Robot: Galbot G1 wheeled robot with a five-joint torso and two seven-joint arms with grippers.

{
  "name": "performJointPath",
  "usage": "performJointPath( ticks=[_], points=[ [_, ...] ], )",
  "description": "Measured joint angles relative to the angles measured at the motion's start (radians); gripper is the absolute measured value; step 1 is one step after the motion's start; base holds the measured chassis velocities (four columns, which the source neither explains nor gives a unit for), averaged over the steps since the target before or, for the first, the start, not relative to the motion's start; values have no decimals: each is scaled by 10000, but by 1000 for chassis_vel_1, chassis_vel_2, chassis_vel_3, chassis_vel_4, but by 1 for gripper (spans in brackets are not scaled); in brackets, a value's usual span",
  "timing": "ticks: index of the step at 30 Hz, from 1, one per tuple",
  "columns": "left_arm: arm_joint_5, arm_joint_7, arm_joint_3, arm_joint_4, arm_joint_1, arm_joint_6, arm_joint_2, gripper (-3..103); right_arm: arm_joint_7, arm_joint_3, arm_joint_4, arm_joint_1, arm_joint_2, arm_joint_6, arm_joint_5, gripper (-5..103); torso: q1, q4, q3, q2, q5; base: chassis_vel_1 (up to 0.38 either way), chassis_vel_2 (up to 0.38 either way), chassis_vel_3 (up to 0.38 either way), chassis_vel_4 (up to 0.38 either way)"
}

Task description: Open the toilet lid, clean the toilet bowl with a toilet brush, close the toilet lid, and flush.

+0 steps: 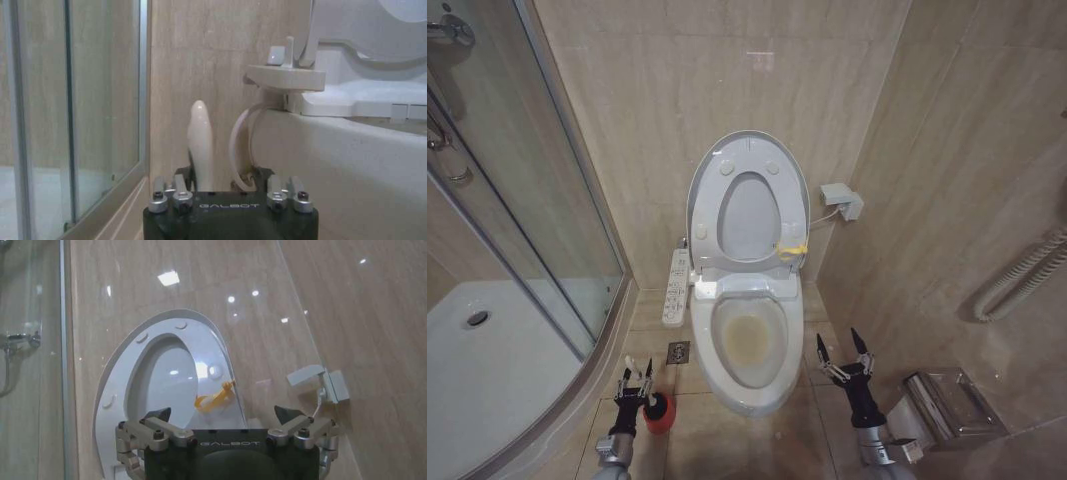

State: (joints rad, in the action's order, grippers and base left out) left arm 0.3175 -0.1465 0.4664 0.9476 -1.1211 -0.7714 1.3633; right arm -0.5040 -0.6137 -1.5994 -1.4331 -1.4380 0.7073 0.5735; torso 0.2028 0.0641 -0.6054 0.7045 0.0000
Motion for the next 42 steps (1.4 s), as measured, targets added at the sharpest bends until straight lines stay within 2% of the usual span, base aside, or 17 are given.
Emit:
performJointPath(
  ticks=[5,6,12,13,14,16,17,20,21,22,24,25,29,30,33,39,42],
  points=[
    [-16,48,-11,495,-436,56,-130,60,-2,50,-38,-13,-80,0,-81,100,0,-1,0,0,0,0,0,0,0],
    [-23,54,-13,569,-489,57,-153,87,-2,54,-57,-23,-91,0,-92,100,0,-1,0,0,0,0,0,0,0],
    [-7,151,-32,1251,-841,13,-305,87,1,75,-181,-92,-118,-3,-117,100,0,1,0,0,-1,0,0,0,0],
    [46,287,-32,1688,-1073,29,-408,100,30,88,-237,-107,-99,-10,-127,100,0,1,0,0,-1,0,0,0,0],
    [46,287,-32,1688,-1073,29,-408,100,30,88,-237,-107,-99,-10,-127,100,0,1,0,0,-1,0,0,0,0],
    [133,768,-34,2624,-1515,392,-589,100,216,134,-385,-127,-28,-64,-129,100,1,2,0,0,0,0,0,0,0],
    [133,768,-34,2624,-1515,392,-589,100,216,134,-385,-127,-28,-64,-129,100,1,2,0,0,0,0,0,0,0],
    [274,1658,-42,4785,-2438,1470,-950,100,1156,292,-865,-111,258,-335,-222,100,0,-2,0,0,0,0,0,0,0],
    [270,1919,48,5865,-2849,1937,-1130,100,1735,382,-1134,-99,465,-493,-314,100,0,1,1,0,1,0,0,0,0],
    [270,1919,48,5865,-2849,1937,-1130,100,1735,382,-1134,-99,465,-493,-314,100,0,1,1,0,1,0,0,0,0],
    [328,2180,258,7368,-3483,2629,-1386,100,2432,439,-1459,-28,730,-692,-542,100,0,3,0,0,-1,0,0,0,0],
    [328,2180,258,7368,-3483,2629,-1386,100,2432,439,-1459,-28,730,-692,-542,100,0,3,0,0,-1,0,0,0,0],
    [827,2403,913,10144,-4718,3911,-1790,100,3281,520,-1840,399,1319,-1044,-733,100,0,1,1,0,1,0,0,0,0],
    [827,2403,913,10144,-4718,3911,-1790,100,3281,520,-1840,399,1319,-1044,-733,100,0,1,1,0,1,0,0,0,0],
    [1121,2409,1427,11462,-5467,4598,-1855,100,3988,573,-1605,1157,1831,-1281,-815,100,1,-4,0,0,0,0,0,0,0],
    [1353,2125,1958,12652,-6028,4755,-1825,100,4880,789,-1134,2257,2290,-1661,-811,100,2,4,0,0,1,0,0,0,0],
    [1569,1802,2412,13533,-6387,4701,-1691,100,5343,1202,-396,3618,2525,-1898,-792,100,2,0,-1,0,2,0,0,0,0]
  ],
)
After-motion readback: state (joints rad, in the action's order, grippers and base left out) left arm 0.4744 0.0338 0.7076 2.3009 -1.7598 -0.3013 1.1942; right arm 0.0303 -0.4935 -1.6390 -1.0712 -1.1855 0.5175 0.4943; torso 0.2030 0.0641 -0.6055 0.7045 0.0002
